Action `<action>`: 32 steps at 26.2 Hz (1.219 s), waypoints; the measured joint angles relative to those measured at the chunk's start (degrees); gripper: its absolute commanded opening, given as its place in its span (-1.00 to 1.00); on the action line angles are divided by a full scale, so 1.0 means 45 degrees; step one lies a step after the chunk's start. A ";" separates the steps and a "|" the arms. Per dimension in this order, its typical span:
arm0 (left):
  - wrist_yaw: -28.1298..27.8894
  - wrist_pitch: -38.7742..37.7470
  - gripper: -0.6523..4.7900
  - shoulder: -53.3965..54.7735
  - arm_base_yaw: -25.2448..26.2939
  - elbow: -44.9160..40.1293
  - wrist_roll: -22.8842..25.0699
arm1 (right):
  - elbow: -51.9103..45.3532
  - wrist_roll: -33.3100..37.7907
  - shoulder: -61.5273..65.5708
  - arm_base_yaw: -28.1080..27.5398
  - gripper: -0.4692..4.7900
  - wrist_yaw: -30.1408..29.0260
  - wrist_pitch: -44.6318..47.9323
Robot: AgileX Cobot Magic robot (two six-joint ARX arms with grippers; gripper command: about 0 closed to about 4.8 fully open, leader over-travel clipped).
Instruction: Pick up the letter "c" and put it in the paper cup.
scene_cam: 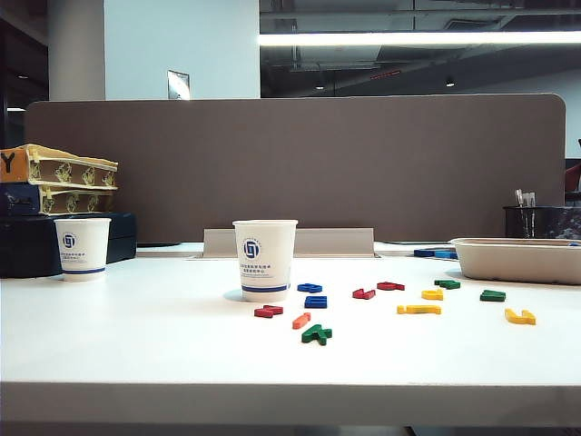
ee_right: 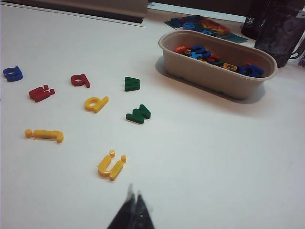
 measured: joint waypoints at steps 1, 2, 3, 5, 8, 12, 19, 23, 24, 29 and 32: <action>0.0005 -0.0005 -0.78 0.0000 0.0000 0.0000 0.0000 | 0.0000 0.0000 0.0000 0.0000 -0.82 0.0000 0.0000; 0.0005 -0.0005 -0.78 0.0000 0.0000 0.0000 0.0000 | 0.0000 0.0000 0.0000 0.0000 -0.82 0.0000 0.0000; 0.0000 0.0000 -0.78 0.0000 0.0000 0.0000 0.0000 | 0.0000 0.0000 0.0000 0.0000 -0.82 0.0000 0.0000; 0.0000 0.0000 -0.78 0.0000 0.0000 0.0000 0.0000 | 0.0000 0.0000 -0.0005 0.0000 -0.82 0.0000 0.0000; 0.0000 0.0000 -0.78 0.0000 0.0000 0.0000 0.0000 | 0.0000 0.0000 -0.0559 0.0000 -0.82 0.0000 -0.0029; 0.0000 -0.0005 -0.78 -0.0005 0.0000 0.0000 0.0000 | 0.0000 0.0000 -0.1768 -0.0010 -0.82 0.0000 -0.0029; 0.0000 -0.0005 -0.78 -0.0005 0.0000 0.0000 0.0000 | 0.0000 -0.0005 -0.2327 -0.0083 -0.82 -0.0282 -0.0078; 0.0005 0.0000 -0.78 -0.0005 -0.0005 0.0000 0.0000 | 0.0005 -0.0024 -0.2827 -0.0515 -0.82 -0.1039 -0.0316; 0.0005 -0.0005 -0.78 -0.0005 0.0000 0.0000 0.0000 | 0.0005 -0.0024 -0.2875 -0.0573 -0.82 -0.1156 -0.0359; 0.0005 -0.0005 -0.78 -0.0010 0.0000 0.0000 0.0000 | 0.0005 -0.0029 -0.3002 -0.1477 -0.82 -0.2030 -0.0452; 0.0005 -0.0005 -0.78 -0.0010 -0.0005 0.0000 0.0000 | 0.0000 -0.0029 -0.3235 -0.2093 -0.82 -0.2395 -0.0505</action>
